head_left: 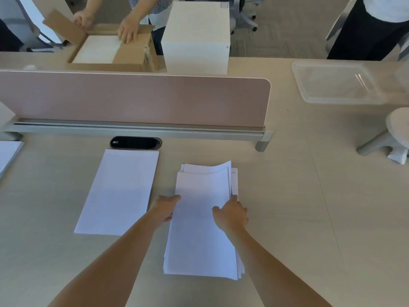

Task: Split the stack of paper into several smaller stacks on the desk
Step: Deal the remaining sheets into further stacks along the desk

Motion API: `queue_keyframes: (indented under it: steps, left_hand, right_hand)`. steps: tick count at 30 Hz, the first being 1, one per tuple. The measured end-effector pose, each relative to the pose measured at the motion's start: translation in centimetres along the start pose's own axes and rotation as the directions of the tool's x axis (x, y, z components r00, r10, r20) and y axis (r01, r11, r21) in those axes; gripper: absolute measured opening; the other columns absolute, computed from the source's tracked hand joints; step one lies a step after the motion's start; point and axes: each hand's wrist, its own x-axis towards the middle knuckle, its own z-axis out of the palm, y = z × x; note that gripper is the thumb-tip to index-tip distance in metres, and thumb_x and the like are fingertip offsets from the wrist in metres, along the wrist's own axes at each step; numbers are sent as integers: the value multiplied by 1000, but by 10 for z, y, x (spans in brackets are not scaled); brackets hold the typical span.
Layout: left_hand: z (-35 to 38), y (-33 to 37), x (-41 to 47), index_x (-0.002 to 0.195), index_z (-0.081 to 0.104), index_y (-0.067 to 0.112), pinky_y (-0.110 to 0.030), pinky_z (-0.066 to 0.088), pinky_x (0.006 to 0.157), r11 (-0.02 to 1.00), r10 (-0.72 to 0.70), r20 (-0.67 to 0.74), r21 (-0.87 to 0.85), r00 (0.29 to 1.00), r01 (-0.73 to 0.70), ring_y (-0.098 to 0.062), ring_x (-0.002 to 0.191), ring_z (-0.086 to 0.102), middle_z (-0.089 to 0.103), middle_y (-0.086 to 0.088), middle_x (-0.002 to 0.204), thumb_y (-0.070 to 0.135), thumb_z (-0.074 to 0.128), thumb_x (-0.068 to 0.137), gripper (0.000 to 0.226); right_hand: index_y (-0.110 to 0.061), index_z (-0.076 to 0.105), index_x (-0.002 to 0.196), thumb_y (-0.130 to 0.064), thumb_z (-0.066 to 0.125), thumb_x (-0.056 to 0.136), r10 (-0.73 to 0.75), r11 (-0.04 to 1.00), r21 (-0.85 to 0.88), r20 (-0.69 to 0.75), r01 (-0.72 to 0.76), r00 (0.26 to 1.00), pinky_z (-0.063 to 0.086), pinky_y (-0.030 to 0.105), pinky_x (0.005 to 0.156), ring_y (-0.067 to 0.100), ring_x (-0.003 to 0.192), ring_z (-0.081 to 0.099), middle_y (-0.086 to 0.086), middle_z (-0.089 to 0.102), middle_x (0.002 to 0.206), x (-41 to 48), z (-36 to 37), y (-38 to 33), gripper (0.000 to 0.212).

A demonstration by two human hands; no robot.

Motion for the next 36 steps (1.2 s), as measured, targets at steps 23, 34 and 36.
queue_keyframes:
  steps: [23,34,36]
  left_hand:
    - [1,3,-9,96,66,6,-41,57,88,1000,-1,-52,26,999,3,-29,99,70,71,-18,109,35,68,79,34]
    - [1,3,-13,97,67,7,-41,58,89,999,-13,-41,36,999,14,-31,102,70,72,-16,100,36,68,77,35]
    - [0,3,-15,99,68,7,-41,59,88,999,-17,-40,40,999,18,-31,102,70,73,-16,103,37,67,74,38]
  right_hand:
    - [-11,39,136,-34,53,86,79,997,1,-36,-79,996,34,42,99,29,126,41,8,46,135,1,2,-1,57]
    - [-6,38,137,-30,55,86,23,990,144,-53,-15,998,44,44,98,32,122,46,11,44,135,-10,10,-12,59]
    - [-6,36,143,-30,58,84,105,933,345,8,-101,994,51,44,93,34,120,52,12,45,137,-2,8,-10,68]
